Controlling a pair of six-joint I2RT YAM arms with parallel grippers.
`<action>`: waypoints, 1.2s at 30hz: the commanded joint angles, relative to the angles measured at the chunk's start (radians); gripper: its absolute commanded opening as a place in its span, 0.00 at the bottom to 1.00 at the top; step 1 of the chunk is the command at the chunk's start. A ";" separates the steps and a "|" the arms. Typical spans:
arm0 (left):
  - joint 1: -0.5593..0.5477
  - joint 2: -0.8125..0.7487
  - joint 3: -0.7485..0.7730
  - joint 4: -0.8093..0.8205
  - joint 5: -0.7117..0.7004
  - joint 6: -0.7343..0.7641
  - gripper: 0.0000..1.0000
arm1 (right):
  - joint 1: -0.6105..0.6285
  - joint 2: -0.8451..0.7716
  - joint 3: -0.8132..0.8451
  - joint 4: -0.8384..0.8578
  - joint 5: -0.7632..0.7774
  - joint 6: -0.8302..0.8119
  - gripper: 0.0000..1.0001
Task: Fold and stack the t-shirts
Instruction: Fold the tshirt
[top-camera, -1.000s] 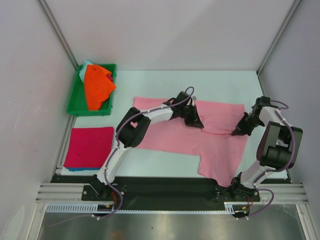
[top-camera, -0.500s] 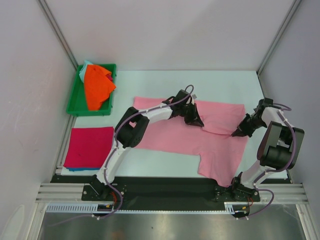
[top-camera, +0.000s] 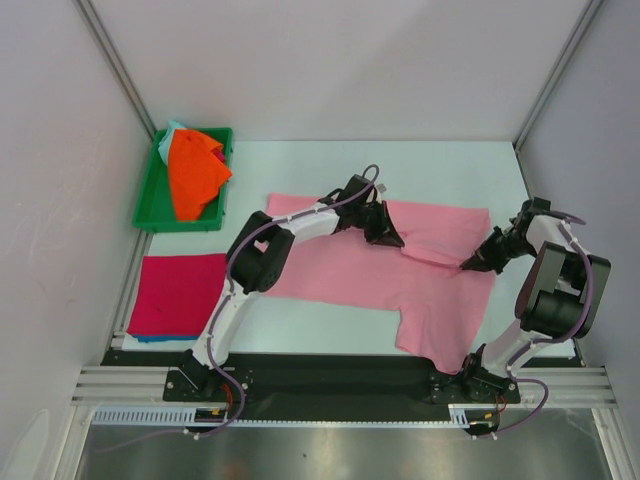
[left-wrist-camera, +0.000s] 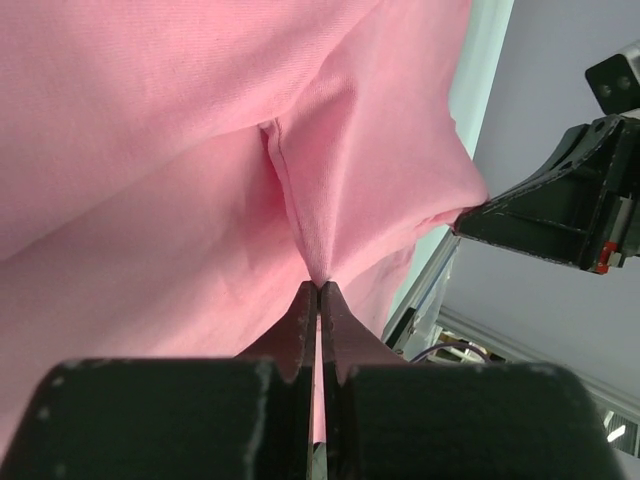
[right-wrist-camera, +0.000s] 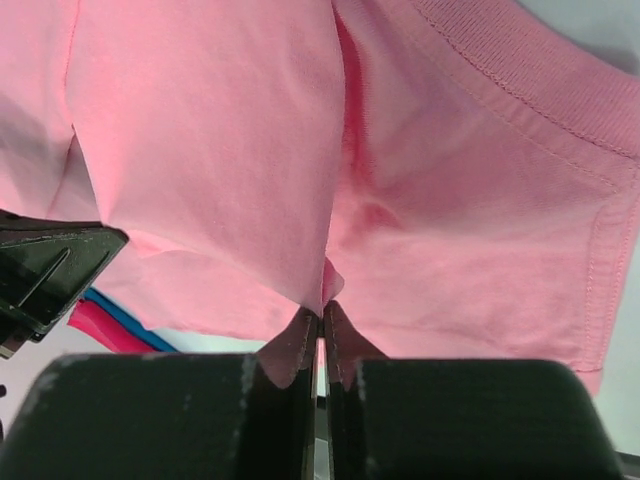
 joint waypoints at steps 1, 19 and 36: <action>0.006 -0.070 -0.006 0.039 0.035 -0.021 0.01 | -0.006 0.016 -0.012 0.013 -0.036 0.015 0.07; 0.084 -0.287 -0.084 -0.349 -0.201 0.512 0.47 | -0.038 -0.050 0.070 0.243 0.156 0.135 0.35; 0.455 -0.277 -0.109 -0.296 -0.121 0.491 0.49 | -0.012 0.344 0.390 0.454 0.147 0.055 0.48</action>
